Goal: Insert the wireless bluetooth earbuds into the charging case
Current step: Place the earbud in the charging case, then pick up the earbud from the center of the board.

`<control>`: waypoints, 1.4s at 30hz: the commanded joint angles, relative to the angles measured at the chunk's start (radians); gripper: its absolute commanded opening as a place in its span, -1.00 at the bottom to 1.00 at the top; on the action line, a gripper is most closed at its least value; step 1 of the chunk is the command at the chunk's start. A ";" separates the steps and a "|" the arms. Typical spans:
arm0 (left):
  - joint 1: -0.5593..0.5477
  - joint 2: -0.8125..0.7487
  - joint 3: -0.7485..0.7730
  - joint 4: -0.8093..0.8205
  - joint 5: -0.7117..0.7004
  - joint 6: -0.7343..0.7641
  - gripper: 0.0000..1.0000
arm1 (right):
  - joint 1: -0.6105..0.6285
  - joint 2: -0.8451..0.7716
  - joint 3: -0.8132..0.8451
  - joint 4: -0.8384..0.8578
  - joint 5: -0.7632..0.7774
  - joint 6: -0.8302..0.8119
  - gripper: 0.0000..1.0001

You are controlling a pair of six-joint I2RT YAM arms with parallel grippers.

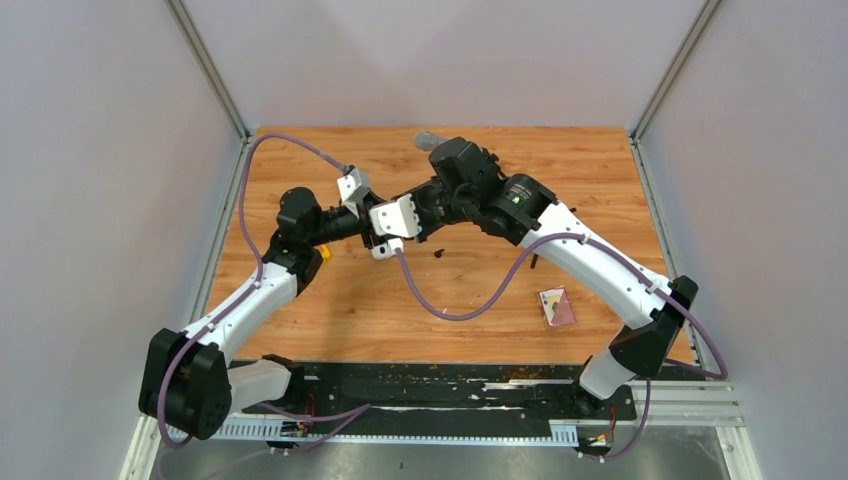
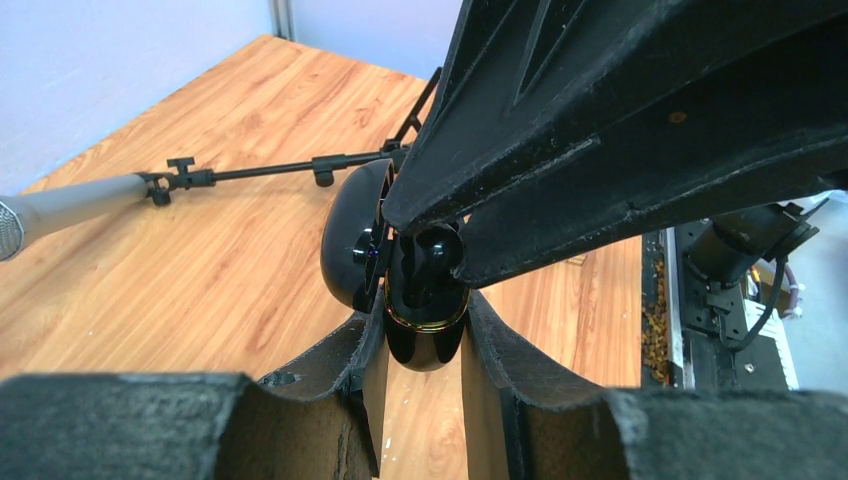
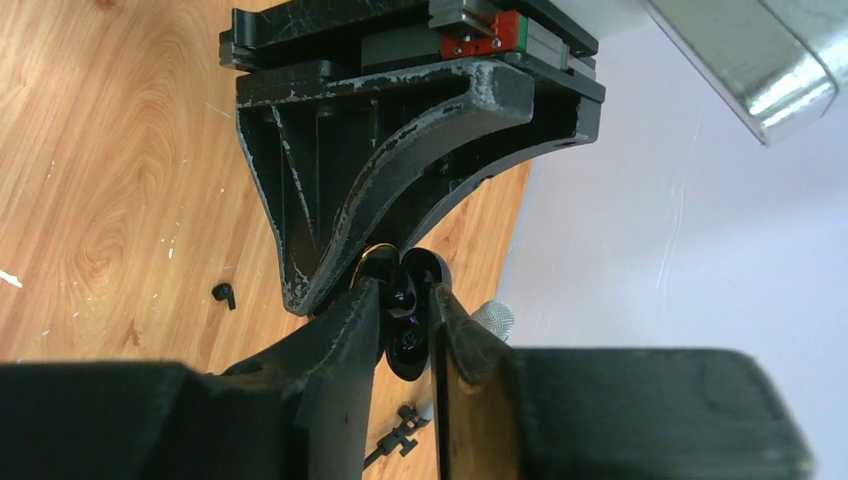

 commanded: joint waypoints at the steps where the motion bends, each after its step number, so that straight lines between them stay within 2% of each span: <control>1: -0.004 -0.035 0.006 0.053 -0.004 0.003 -1.00 | 0.011 -0.004 0.024 -0.010 -0.032 -0.014 -0.40; 8: -0.005 -0.034 -0.001 0.063 -0.022 -0.002 -1.00 | 0.002 -0.021 0.080 -0.077 -0.054 0.033 -0.19; 13: -0.001 -0.036 -0.006 0.061 -0.036 -0.004 -1.00 | -0.027 -0.040 0.138 -0.128 -0.084 0.096 -0.16; 19: 0.043 -0.053 -0.017 0.052 -0.094 -0.051 -1.00 | -0.217 -0.039 0.157 -0.136 -0.212 0.362 -0.24; 21: 0.071 -0.063 -0.022 0.052 -0.129 -0.081 -1.00 | -0.292 -0.024 0.131 -0.124 -0.267 0.482 -0.29; 23: 0.098 -0.071 -0.021 0.035 -0.156 -0.086 -1.00 | -0.339 -0.009 0.082 -0.124 -0.297 0.522 -0.34; 30: 0.163 -0.094 0.003 -0.012 -0.176 -0.083 -1.00 | -0.362 0.092 -0.129 -0.104 -0.240 0.368 -0.39; 37: 0.174 -0.114 0.036 -0.055 -0.177 -0.076 -1.00 | -0.362 0.378 -0.041 -0.148 -0.158 0.280 -0.30; 42: 0.178 -0.116 0.047 -0.071 -0.177 -0.074 -1.00 | -0.360 0.499 -0.003 -0.131 -0.148 0.245 -0.21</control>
